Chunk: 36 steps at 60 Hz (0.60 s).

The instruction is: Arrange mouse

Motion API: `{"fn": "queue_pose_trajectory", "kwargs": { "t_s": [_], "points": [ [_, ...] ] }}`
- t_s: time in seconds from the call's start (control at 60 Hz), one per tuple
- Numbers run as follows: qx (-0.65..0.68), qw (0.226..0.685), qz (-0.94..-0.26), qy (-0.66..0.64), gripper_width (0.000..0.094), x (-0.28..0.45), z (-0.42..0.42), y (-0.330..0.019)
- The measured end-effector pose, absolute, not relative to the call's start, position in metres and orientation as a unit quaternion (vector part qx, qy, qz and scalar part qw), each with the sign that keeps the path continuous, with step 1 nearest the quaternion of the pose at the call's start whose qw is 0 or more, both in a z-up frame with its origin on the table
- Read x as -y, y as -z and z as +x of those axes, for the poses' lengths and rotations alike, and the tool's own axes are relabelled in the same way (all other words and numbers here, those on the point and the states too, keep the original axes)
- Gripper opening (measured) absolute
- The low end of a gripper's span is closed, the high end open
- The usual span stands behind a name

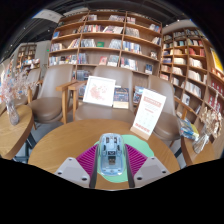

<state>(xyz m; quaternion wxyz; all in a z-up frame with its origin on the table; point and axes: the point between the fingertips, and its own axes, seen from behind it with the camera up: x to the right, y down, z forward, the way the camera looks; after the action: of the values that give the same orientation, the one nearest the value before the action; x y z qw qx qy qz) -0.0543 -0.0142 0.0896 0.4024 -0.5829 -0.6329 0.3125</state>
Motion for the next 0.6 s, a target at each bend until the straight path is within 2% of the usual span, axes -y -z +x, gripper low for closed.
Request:
{"fn": "queue_pose_trajectory", "kwargs": {
  "t_s": [0.267, 0.45, 0.55, 0.6],
  "points": [
    [0.628, 0.374, -0.621, -0.282, 0.0423, -0.049, -0.122, -0.018],
    [0.633, 0.35, -0.624, -0.295, 0.0445, -0.045, -0.122, 0.008],
    [0.625, 0.352, -0.626, -0.305, 0.0517, -0.045, -0.122, 0.006],
    [0.618, 0.352, -0.635, -0.303, 0.0697, -0.047, -0.119, 0.002]
  ]
}}
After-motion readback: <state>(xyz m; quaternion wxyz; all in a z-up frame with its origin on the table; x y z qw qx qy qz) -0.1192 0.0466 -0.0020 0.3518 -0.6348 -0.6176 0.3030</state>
